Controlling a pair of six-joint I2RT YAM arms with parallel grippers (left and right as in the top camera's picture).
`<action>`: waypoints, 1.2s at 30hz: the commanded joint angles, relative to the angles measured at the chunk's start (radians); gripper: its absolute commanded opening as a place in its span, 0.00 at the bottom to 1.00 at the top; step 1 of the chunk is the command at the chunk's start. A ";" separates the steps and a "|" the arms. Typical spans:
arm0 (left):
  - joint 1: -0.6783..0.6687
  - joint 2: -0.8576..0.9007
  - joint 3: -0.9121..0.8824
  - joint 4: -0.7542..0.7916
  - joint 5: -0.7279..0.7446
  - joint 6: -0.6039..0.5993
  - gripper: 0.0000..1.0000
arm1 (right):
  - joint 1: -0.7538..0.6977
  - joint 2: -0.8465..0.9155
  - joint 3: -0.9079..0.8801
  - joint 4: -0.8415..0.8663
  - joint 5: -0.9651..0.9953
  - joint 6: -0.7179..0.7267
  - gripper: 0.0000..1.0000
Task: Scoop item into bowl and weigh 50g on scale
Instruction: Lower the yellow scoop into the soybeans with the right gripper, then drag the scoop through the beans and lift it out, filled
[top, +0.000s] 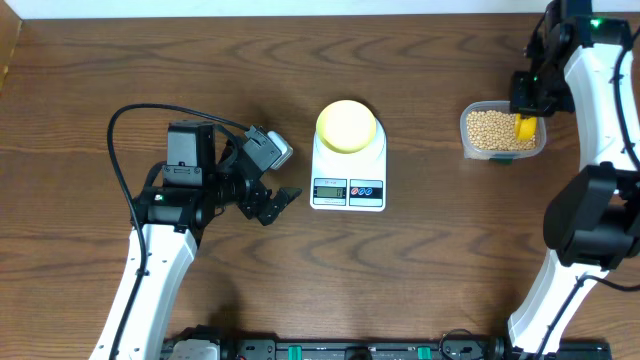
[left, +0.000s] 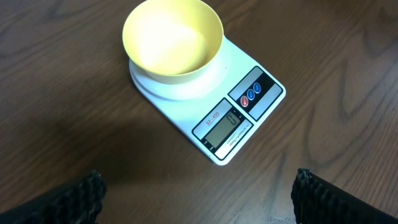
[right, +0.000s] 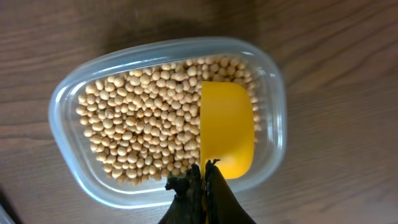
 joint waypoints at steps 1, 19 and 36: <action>0.005 0.006 0.010 0.001 -0.006 0.014 0.98 | -0.010 0.023 -0.035 0.016 -0.042 -0.023 0.01; 0.005 0.006 0.010 0.001 -0.006 0.014 0.98 | -0.056 0.023 -0.222 0.130 -0.449 -0.109 0.01; 0.005 0.006 0.010 0.001 -0.006 0.014 0.98 | -0.270 0.023 -0.222 0.108 -0.821 -0.214 0.01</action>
